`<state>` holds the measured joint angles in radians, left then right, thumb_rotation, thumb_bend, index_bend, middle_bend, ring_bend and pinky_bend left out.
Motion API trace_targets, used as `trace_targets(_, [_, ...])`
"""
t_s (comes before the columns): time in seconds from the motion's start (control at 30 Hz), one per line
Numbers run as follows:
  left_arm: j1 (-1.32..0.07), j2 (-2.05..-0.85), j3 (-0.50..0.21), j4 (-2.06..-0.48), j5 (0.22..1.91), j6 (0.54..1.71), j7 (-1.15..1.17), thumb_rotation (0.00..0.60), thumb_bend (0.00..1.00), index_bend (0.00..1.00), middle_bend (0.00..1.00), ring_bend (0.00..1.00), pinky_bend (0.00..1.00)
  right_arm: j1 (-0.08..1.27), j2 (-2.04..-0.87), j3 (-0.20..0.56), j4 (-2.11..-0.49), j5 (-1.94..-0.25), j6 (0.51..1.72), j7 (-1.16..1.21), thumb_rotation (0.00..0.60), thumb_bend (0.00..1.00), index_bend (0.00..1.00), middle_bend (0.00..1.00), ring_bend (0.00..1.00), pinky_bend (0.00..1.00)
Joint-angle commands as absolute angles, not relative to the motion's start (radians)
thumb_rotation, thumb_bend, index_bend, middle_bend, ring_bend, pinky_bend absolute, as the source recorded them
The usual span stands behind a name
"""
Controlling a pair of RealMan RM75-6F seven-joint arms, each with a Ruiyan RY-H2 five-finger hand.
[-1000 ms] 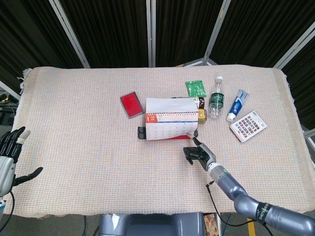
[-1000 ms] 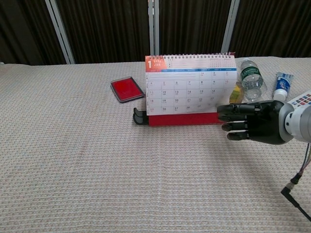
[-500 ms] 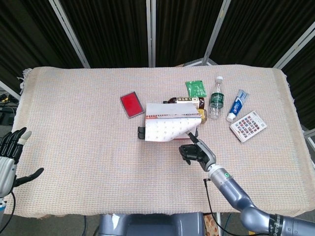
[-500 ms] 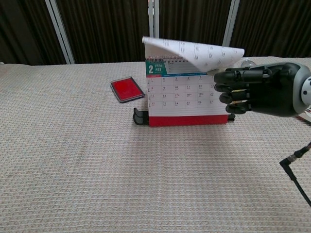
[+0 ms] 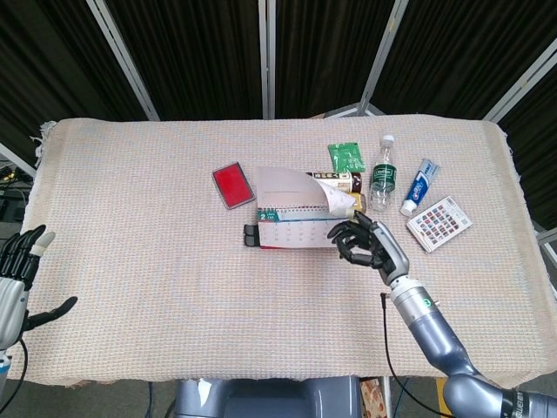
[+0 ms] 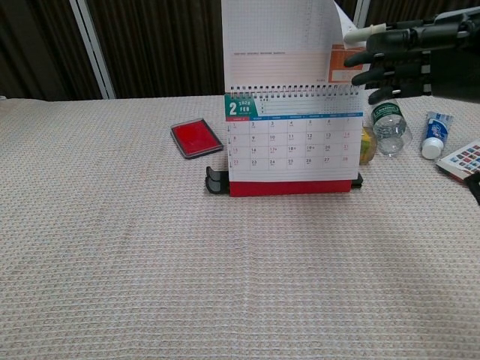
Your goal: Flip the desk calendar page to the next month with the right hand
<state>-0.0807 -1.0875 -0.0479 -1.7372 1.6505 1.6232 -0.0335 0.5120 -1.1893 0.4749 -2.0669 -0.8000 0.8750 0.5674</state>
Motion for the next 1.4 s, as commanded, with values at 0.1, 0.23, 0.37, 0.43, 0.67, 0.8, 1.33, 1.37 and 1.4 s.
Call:
trace_targets(0.1, [-0.084, -1.089, -0.05, -1.733, 1.642, 1.615, -0.034, 0.6, 0.08, 0.0, 0.0, 0.0, 0.0, 0.557, -1.183, 0.507, -2.013, -0.779, 0.891, 0.522, 0.6, 0.37, 0.28, 0.33, 0.26, 0.29])
trace_targets(0.23, [-0.088, -1.093, -0.052, -1.727, 1.634, 1.606, -0.033, 0.6, 0.08, 0.0, 0.0, 0.0, 0.0, 0.617, -1.19, 0.502, -1.952, -0.756, 0.888, 0.431, 0.6, 0.35, 0.2, 0.26, 0.14, 0.19])
trace_targets(0.37, [-0.093, -1.094, -0.056, -1.719, 1.62, 1.594, -0.04, 0.6, 0.08, 0.0, 0.0, 0.0, 0.0, 0.674, -1.188, 0.486, -1.889, -0.741, 0.846, 0.357, 0.6, 0.31, 0.03, 0.11, 0.01, 0.03])
trace_targets(0.43, [-0.094, -1.095, -0.057, -1.716, 1.616, 1.591, -0.042, 0.6, 0.08, 0.0, 0.0, 0.0, 0.0, 0.69, -1.191, 0.477, -1.867, -0.741, 0.836, 0.334, 0.6, 0.29, 0.0, 0.06, 0.0, 0.0])
trace_targets(0.67, [-0.101, -1.098, -0.058, -1.709, 1.607, 1.577, -0.046, 0.6, 0.08, 0.0, 0.0, 0.0, 0.0, 0.731, -1.193, 0.418, -1.811, -0.76, 0.822, 0.225, 0.6, 0.22, 0.0, 0.0, 0.0, 0.0])
trace_targets(0.8, [-0.102, -1.101, -0.057, -1.711, 1.611, 1.576, -0.039, 0.6, 0.08, 0.0, 0.0, 0.0, 0.0, 0.738, -1.204, 0.412, -1.801, -0.785, 0.88, 0.179, 0.6, 0.2, 0.0, 0.0, 0.0, 0.0])
trace_targets(1.33, [-0.099, -1.098, -0.054, -1.714, 1.616, 1.586, -0.041, 0.6, 0.08, 0.0, 0.0, 0.0, 0.0, 0.695, -1.126, 0.392, -1.873, -0.87, 0.962, 0.114, 0.6, 0.18, 0.0, 0.0, 0.0, 0.0])
trace_targets(1.37, [-0.099, -1.098, -0.054, -1.713, 1.615, 1.586, -0.043, 0.6, 0.08, 0.0, 0.0, 0.0, 0.0, 0.683, -1.116, 0.379, -1.878, -0.894, 0.972, 0.104, 0.6, 0.18, 0.0, 0.0, 0.0, 0.0])
trace_targets(1.4, [-0.099, -1.097, -0.054, -1.712, 1.614, 1.585, -0.043, 0.6, 0.08, 0.0, 0.0, 0.0, 0.0, 0.668, -1.105, 0.364, -1.884, -0.922, 0.985, 0.096, 0.6, 0.18, 0.0, 0.0, 0.0, 0.0])
